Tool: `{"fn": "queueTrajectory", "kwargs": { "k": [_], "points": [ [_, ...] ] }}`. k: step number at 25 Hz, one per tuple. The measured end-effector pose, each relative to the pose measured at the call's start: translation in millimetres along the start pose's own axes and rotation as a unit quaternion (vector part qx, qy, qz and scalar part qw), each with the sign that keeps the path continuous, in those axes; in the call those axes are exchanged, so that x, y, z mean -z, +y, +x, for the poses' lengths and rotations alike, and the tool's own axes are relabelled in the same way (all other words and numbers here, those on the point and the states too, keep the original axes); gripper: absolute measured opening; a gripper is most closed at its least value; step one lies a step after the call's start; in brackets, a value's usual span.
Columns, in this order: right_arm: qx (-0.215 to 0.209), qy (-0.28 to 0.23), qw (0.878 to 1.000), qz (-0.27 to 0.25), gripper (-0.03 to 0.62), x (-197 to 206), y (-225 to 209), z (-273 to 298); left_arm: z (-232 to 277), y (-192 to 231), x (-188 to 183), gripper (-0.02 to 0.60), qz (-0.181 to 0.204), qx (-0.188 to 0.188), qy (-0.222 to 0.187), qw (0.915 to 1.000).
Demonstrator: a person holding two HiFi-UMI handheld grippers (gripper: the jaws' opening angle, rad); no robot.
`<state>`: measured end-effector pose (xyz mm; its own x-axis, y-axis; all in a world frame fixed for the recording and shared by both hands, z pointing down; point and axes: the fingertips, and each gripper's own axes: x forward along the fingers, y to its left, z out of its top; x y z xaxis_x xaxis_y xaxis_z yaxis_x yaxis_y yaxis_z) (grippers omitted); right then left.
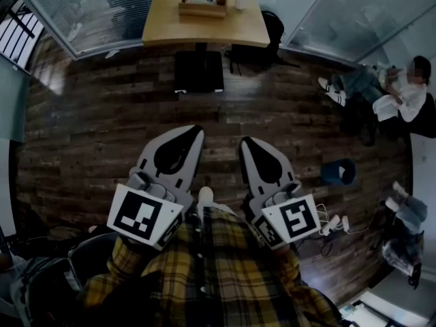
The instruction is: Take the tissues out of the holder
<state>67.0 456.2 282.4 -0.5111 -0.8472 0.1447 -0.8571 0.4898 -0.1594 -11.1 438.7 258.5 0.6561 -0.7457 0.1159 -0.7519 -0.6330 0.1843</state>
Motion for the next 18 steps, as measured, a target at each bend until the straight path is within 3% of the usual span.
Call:
{"fn": "queueTrajectory", "kwargs": {
  "k": [8,18],
  "points": [
    [-0.012,-0.006,1.000,0.006,0.012,1.3,-14.4,-16.6,3.3,-19.7,0.2,0.006,0.010,-0.014,-0.006,0.9998],
    [-0.031,0.008,0.999,0.012,0.012,6.6,-12.7,2.4,3.1,-3.2,2.4,0.006,-0.004,-0.038,-0.008,0.9992]
  ]
}}
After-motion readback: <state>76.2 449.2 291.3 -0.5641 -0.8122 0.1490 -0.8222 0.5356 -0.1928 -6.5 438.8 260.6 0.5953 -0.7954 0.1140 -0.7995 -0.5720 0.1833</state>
